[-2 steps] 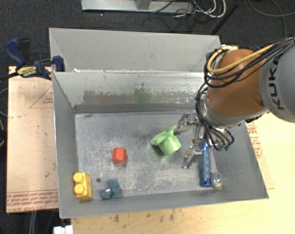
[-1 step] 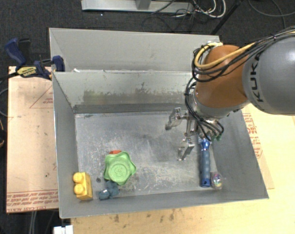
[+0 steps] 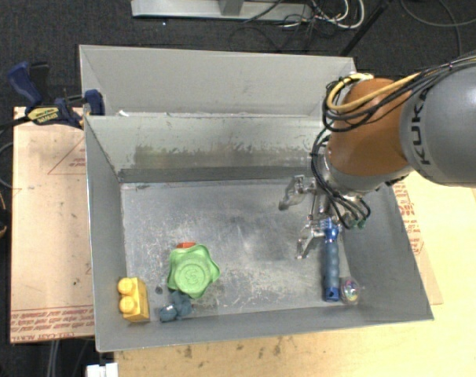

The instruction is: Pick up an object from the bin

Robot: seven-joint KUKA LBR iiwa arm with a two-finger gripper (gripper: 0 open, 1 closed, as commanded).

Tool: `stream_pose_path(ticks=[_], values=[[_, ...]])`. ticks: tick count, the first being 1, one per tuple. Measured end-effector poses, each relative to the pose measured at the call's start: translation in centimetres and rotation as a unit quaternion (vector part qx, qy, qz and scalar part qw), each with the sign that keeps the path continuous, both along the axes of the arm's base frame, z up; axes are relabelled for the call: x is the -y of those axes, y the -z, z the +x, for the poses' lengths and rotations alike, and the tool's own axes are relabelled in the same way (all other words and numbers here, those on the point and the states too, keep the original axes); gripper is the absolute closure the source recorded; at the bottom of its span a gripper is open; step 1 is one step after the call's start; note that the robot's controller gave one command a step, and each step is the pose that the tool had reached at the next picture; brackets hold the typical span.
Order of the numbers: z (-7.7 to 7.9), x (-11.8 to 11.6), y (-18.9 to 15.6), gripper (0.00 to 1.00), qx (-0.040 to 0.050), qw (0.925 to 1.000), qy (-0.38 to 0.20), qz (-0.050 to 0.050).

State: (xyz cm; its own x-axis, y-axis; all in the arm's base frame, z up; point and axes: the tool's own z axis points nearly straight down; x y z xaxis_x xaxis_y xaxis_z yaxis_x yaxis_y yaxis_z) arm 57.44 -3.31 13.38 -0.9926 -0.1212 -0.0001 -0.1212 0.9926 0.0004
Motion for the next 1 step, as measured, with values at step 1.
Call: stream_pose_path(ticks=[1], values=[[2.38, -5.49, -5.72, 0.0, 0.0055, 1.0, -0.004, 0.002]])
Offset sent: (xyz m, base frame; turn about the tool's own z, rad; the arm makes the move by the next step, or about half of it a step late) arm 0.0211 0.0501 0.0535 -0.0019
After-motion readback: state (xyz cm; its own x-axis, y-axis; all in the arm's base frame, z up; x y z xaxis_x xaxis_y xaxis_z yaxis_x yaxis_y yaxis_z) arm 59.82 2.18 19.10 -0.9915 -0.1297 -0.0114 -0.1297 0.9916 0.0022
